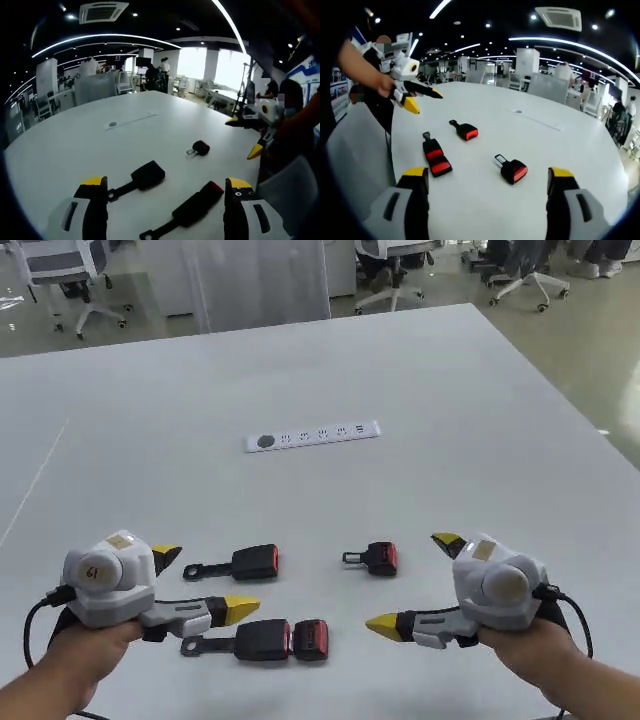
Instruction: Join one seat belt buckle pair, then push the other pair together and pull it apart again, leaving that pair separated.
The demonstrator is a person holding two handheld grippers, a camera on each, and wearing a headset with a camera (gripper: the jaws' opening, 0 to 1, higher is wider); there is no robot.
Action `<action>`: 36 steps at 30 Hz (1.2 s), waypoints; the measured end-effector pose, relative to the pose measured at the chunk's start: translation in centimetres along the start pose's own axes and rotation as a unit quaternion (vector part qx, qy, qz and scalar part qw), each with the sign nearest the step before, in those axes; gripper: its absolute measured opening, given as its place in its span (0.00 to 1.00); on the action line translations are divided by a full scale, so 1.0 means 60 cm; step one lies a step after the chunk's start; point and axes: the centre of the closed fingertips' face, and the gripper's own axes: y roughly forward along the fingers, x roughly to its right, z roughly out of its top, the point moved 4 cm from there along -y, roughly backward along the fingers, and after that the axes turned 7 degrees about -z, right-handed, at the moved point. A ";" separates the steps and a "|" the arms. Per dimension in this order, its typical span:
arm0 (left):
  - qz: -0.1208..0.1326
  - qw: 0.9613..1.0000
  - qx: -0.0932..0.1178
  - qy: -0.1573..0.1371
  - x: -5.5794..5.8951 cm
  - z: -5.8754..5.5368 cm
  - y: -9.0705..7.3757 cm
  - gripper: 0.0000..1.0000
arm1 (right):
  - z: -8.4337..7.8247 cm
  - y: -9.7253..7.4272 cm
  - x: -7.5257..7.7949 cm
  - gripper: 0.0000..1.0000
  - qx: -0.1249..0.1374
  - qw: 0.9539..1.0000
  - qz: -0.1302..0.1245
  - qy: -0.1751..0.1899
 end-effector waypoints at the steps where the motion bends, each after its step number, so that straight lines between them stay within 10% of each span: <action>1: 0.005 1.000 0.004 0.002 0.005 -0.003 -0.011 1.00 | 0.002 -0.005 -0.007 1.00 0.003 1.000 0.001 -0.004; 10: 0.024 0.999 0.031 0.008 0.022 -0.032 -0.069 1.00 | 0.014 -0.032 -0.047 1.00 0.031 0.999 -0.005 0.015; 18: 0.015 0.999 0.001 0.032 0.029 -0.065 -0.095 1.00 | -0.014 -0.041 -0.049 1.00 0.020 0.999 -0.021 0.031; 36: -0.005 0.999 -0.004 0.044 0.037 -0.056 -0.084 1.00 | -0.037 -0.066 -0.020 1.00 0.014 0.998 -0.051 0.045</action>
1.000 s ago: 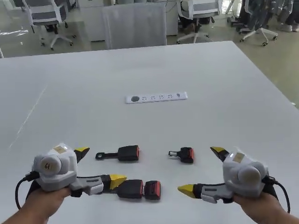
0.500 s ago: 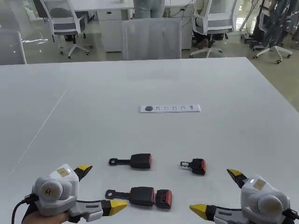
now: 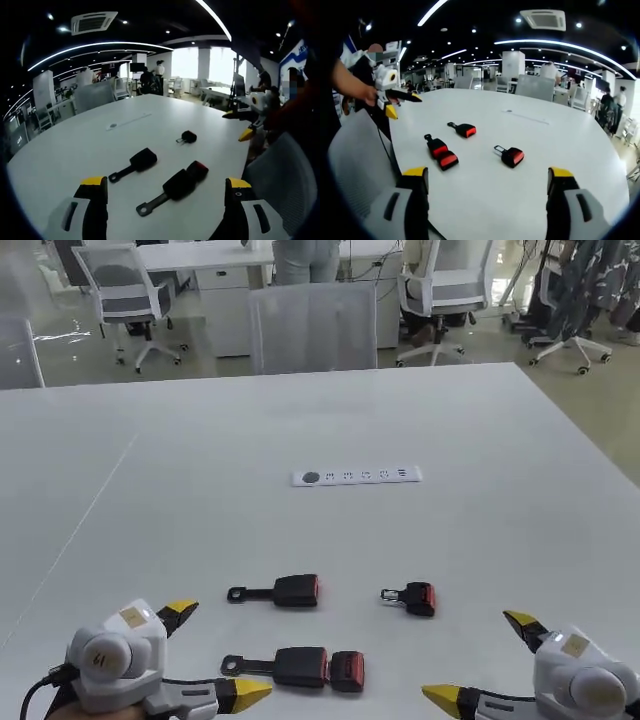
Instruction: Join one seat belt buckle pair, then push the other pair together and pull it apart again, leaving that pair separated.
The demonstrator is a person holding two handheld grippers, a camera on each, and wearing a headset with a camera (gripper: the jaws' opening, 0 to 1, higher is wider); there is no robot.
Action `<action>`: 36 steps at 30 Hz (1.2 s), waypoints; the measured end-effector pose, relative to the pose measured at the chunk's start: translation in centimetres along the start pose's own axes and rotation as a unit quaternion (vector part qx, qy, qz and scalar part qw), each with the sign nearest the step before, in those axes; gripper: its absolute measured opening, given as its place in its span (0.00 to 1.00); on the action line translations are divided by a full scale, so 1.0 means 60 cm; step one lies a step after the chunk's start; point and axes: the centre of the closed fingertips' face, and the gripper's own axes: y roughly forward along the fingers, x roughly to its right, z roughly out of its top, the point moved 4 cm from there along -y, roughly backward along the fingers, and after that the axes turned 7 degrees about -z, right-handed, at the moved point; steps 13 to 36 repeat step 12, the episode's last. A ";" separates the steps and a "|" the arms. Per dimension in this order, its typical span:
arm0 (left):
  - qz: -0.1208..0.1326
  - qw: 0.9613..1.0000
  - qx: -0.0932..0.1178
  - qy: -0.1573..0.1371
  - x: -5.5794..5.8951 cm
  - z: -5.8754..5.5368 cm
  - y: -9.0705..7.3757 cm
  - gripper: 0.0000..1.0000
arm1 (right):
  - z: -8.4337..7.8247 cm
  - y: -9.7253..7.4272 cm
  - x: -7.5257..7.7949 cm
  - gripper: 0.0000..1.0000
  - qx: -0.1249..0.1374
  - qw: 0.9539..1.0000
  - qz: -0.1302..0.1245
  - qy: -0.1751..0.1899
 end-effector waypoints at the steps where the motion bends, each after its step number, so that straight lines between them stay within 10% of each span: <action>1: -0.001 1.000 -0.001 0.001 -0.001 0.000 0.001 1.00 | 0.000 0.000 0.001 1.00 0.000 1.000 -0.002 0.001; 36: -0.007 1.000 -0.002 0.005 -0.001 0.009 0.007 1.00 | 0.005 0.003 0.008 1.00 0.003 1.000 -0.005 0.000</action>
